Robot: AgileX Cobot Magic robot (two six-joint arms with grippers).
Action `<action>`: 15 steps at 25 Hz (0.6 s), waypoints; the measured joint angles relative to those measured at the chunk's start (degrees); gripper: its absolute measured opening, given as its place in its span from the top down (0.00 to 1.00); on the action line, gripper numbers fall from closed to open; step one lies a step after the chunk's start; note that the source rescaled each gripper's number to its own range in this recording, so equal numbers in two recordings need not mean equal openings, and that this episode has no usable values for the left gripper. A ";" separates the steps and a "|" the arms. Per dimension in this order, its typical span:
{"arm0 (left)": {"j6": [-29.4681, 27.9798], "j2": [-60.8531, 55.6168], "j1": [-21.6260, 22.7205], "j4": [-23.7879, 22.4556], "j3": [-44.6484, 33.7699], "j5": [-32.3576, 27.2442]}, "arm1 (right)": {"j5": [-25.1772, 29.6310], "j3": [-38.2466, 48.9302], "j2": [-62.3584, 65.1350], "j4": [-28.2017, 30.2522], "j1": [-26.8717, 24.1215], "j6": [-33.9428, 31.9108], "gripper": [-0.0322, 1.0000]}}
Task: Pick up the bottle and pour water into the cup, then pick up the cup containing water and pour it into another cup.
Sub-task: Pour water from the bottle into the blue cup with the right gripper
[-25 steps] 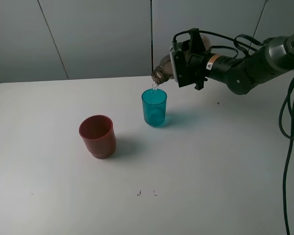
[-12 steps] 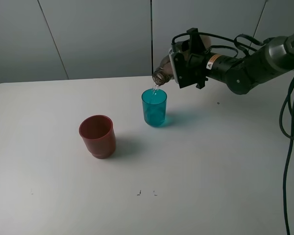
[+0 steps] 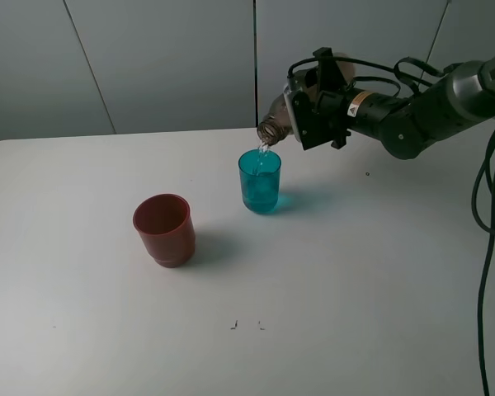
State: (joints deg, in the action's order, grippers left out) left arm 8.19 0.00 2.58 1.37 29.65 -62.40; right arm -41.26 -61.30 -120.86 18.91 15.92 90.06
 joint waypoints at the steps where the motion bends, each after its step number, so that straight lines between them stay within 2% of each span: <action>1: 0.00 0.00 0.00 0.00 0.00 0.00 | 0.00 0.00 0.00 0.00 0.00 0.44 0.96; 15: 0.00 0.00 0.00 0.00 0.00 0.00 | -0.39 0.00 0.00 -0.05 0.00 3.12 0.96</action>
State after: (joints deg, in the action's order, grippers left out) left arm 8.19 0.00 2.58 1.37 29.65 -62.40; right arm -41.64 -61.30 -120.86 18.86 15.92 93.18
